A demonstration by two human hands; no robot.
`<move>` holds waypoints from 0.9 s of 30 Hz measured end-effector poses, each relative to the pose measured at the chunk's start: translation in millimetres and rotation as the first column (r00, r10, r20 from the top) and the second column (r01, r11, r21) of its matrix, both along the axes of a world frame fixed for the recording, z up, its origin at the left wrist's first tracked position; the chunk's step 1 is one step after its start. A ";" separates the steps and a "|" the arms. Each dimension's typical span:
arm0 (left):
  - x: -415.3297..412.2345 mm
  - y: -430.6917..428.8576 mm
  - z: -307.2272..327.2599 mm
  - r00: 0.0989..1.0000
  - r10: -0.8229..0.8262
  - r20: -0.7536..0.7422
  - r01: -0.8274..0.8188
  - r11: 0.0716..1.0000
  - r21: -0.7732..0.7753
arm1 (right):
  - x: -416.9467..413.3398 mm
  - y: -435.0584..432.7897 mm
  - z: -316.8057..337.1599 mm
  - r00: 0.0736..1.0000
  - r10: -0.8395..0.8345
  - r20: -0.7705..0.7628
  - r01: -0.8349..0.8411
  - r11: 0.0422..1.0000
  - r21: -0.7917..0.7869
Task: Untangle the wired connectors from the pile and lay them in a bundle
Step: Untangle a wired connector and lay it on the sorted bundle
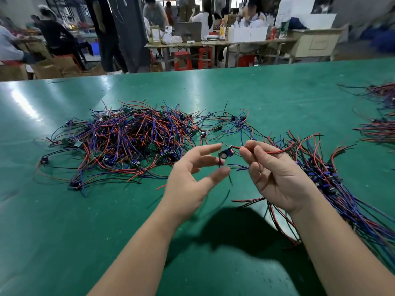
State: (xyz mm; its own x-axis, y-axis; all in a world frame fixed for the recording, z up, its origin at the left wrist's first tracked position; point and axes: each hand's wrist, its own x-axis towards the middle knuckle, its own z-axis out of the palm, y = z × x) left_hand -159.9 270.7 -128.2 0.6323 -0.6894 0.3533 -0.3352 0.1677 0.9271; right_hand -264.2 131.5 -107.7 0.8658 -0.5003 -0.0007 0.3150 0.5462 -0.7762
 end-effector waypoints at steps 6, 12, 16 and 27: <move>1.7 1.9 6.4 0.918 -0.231 -0.323 0.200 0.972 -0.127 | 3.3 -1.8 -0.8 0.998 -0.053 0.030 0.054 0.998 -0.021; -0.2 8.3 5.5 0.754 -0.395 -0.526 0.513 0.853 0.095 | 4.3 -3.3 -6.2 0.983 -0.143 -0.112 0.115 0.967 -0.229; -2.3 3.3 4.4 0.723 -0.279 -0.631 0.484 0.857 0.176 | 6.3 -1.5 -8.0 0.983 -0.137 -0.121 0.103 0.961 -0.255; -8.4 -9.6 -4.2 0.668 -0.065 -0.741 0.149 0.988 0.048 | 10.6 -3.5 -23.3 0.967 -0.156 -0.203 0.033 0.863 -0.504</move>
State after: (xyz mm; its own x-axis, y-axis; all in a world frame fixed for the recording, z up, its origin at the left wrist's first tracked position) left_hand -168.3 261.1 -132.3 0.5770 -0.7727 -0.2648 0.4769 0.0554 0.8772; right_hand -253.6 128.0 -131.0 0.8202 -0.5670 0.0757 0.1257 0.0496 -0.9908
